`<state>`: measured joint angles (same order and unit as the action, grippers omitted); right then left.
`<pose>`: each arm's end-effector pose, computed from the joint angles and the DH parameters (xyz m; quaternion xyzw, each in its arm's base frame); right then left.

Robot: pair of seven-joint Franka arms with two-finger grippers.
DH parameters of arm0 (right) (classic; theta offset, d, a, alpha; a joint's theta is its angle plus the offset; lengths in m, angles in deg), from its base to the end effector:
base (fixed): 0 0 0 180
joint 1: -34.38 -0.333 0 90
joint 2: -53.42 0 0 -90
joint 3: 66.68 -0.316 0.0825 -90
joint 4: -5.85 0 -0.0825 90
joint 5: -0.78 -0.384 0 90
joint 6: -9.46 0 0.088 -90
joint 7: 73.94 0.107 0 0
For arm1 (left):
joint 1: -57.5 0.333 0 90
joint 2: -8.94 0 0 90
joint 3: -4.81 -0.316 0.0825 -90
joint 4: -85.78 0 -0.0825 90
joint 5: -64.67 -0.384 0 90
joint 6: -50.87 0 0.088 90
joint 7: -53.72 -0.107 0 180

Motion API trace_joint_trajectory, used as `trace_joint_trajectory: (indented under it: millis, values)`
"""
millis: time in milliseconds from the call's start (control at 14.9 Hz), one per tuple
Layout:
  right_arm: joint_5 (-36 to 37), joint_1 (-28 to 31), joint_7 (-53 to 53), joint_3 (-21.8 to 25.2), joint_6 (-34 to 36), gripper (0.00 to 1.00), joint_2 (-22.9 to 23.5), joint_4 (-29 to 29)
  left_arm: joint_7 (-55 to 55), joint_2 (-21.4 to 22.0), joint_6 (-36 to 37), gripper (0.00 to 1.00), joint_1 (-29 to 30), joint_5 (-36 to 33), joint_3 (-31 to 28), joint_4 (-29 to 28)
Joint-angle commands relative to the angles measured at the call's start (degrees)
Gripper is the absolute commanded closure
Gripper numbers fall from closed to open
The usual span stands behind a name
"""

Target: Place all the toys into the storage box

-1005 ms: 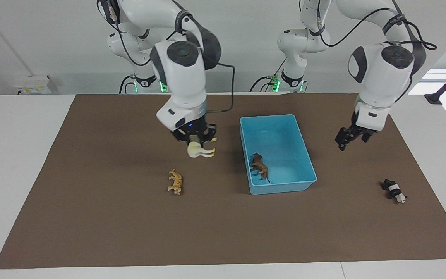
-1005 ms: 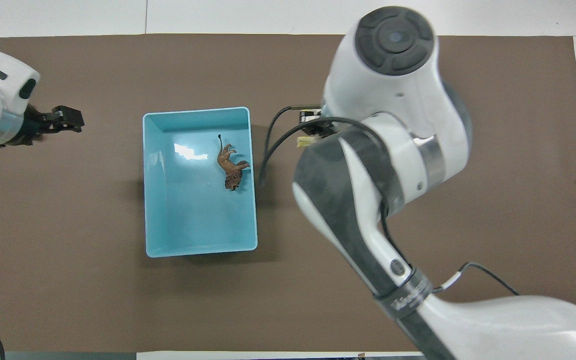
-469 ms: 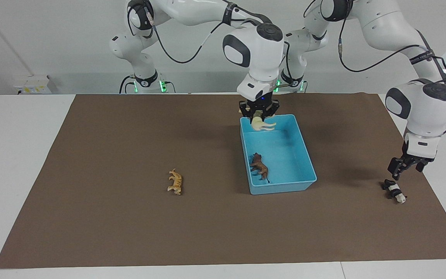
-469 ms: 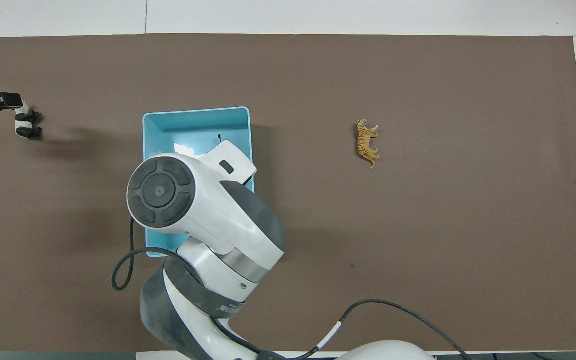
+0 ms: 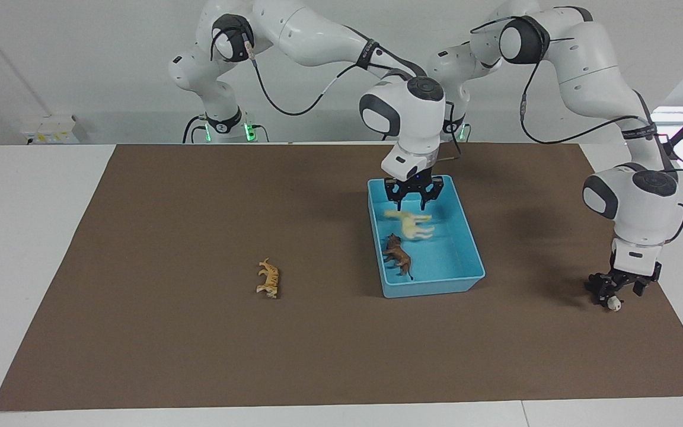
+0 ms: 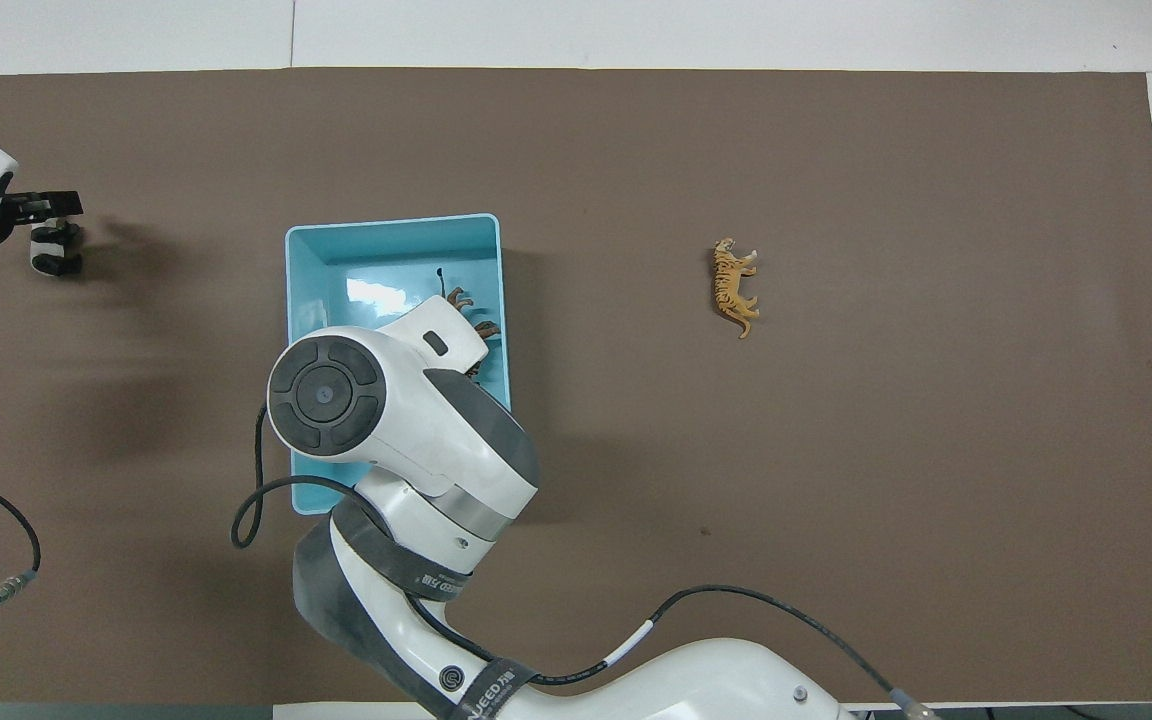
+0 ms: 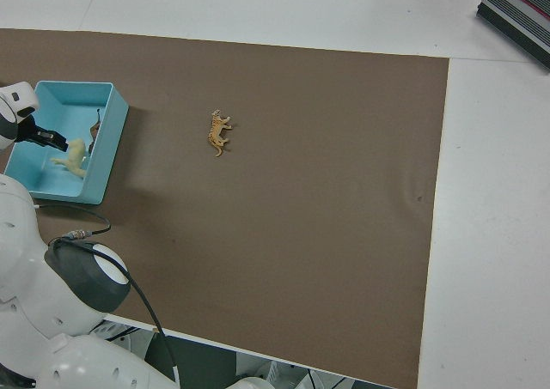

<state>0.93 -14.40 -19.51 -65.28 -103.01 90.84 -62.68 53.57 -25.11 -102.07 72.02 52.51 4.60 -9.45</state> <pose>0.5037 0.5544 0.4114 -0.9967 0.0580 -0.0425 0.0388 0.6960 0.1761 0.3062 -0.9758 -0.0412 -0.1933 0.0933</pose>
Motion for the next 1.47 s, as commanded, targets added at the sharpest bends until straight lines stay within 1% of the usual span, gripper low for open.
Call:
trace_joint_trajectory:
  millis: [0, 134, 201, 268, 335, 402, 469, 536, 603, 670, 737, 804, 871, 938, 1005, 1072, 1139, 1206, 1273, 1340, 1407]
  values:
    - [-0.6, 1.3, 2.1, -0.2, 5.8, 0.00, -0.1, 4.3, -2.6, 0.0, -2.7, 0.00, 1.7, -0.5, 0.6, -1.4]
    - [-0.4, 3.6, 2.0, 0.4, 10.0, 0.00, -1.6, 4.6, -2.3, 0.0, -3.1, 0.00, 1.1, -0.4, 0.6, -2.2]
    - [0.1, 6.3, 1.4, 0.4, 11.6, 0.00, -3.2, 4.6, -2.1, 0.0, -3.1, 0.00, 1.0, -0.4, 0.6, -2.2]
    - [0.4, 8.7, 0.5, 0.4, 11.9, 0.00, -3.8, 4.4, -2.2, 0.0, -3.0, 0.00, 1.0, -0.4, 0.6, -2.2]
    - [0.7, 10.7, -1.3, 0.4, 11.5, 0.00, -3.8, 4.4, -2.1, 0.0, -3.0, 0.05, 1.0, -0.4, 0.6, -2.6]
    - [1.5, 12.3, -3.0, 0.4, 10.4, 0.00, -3.7, 4.1, -2.0, 0.1, -3.1, 0.13, 1.0, -0.4, 0.6, -3.4]
    - [2.1, 14.7, -4.9, 0.4, 9.5, 0.00, -3.7, 3.9, -1.9, 0.2, -3.0, 0.32, 1.0, -0.3, 0.6, -3.6]
    - [2.2, 17.7, -7.0, 0.4, 8.0, 0.00, -3.7, 2.5, -1.4, 0.4, -3.1, 0.52, 1.0, -0.3, 0.6, -4.3]
    - [2.2, 19.1, -7.9, 0.4, 6.4, 0.00, -3.8, 0.8, -0.1, 0.5, -3.0, 0.69, 1.0, -0.3, 0.6, -4.7]
    - [2.2, 21.4, -8.7, 0.4, 4.8, 0.00, -4.3, -1.2, 1.7, 0.5, -2.6, 0.88, 0.8, -0.3, 0.6, -4.7]
    - [2.2, 23.4, -10.5, 0.4, 3.9, 0.00, -4.4, -2.8, 2.5, 0.6, -1.9, 1.00, 0.1, -0.3, 0.6, -4.2]
    - [2.2, 24.3, -12.8, 0.4, 3.5, 0.00, -4.5, -4.5, 2.7, 0.6, -0.6, 1.00, -0.1, -0.2, 0.6, -3.0]
    - [2.2, 25.0, -14.6, 0.6, 1.6, 0.00, -5.4, -7.6, 3.2, 0.6, 2.2, 1.00, -0.6, 0.4, 0.6, -0.6]
    - [2.3, 26.1, -15.3, 0.7, -1.5, 0.00, -6.6, -11.5, 3.6, 0.7, 6.6, 1.00, -1.0, 1.0, 0.9, 2.2]
    - [2.3, 26.6, -15.8, 0.8, -4.4, 0.00, -8.0, -15.4, 4.2, 2.4, 12.9, 1.00, -1.5, 2.6, 1.3, 5.3]
    - [2.3, 27.2, -16.3, 0.9, -7.1, 0.00, -9.2, -19.0, 5.8, 5.0, 17.9, 1.00, -3.3, 4.2, 1.1, 6.1]
    - [2.3, 28.2, -16.5, 0.8, -9.9, 0.00, -10.2, -22.1, 8.6, 8.5, 22.3, 1.00, -4.7, 5.2, 1.2, 6.0]
    - [2.2, 28.4, -16.4, 0.8, -11.4, 0.00, -11.0, -24.5, 12.8, 11.8, 27.1, 1.00, -6.6, 5.6, 1.3, 5.9]
    - [2.2, 28.3, -16.3, 0.9, -11.9, 0.00, -11.6, -26.1, 17.3, 14.6, 32.6, 1.00, -9.7, 5.7, 1.2, 6.0]
    - [2.2, 28.6, -16.6, 0.9, -12.2, 0.00, -12.2, -27.6, 21.4, 16.5, 37.3, 1.00, -12.8, 6.1, 1.3, 6.0]
    - [2.2, 28.9, -17.2, 0.9, -13.8, 0.00, -12.5, -29.1, 25.5, 18.1, 40.6, 1.00, -16.0, 6.4, 1.3, 5.3]
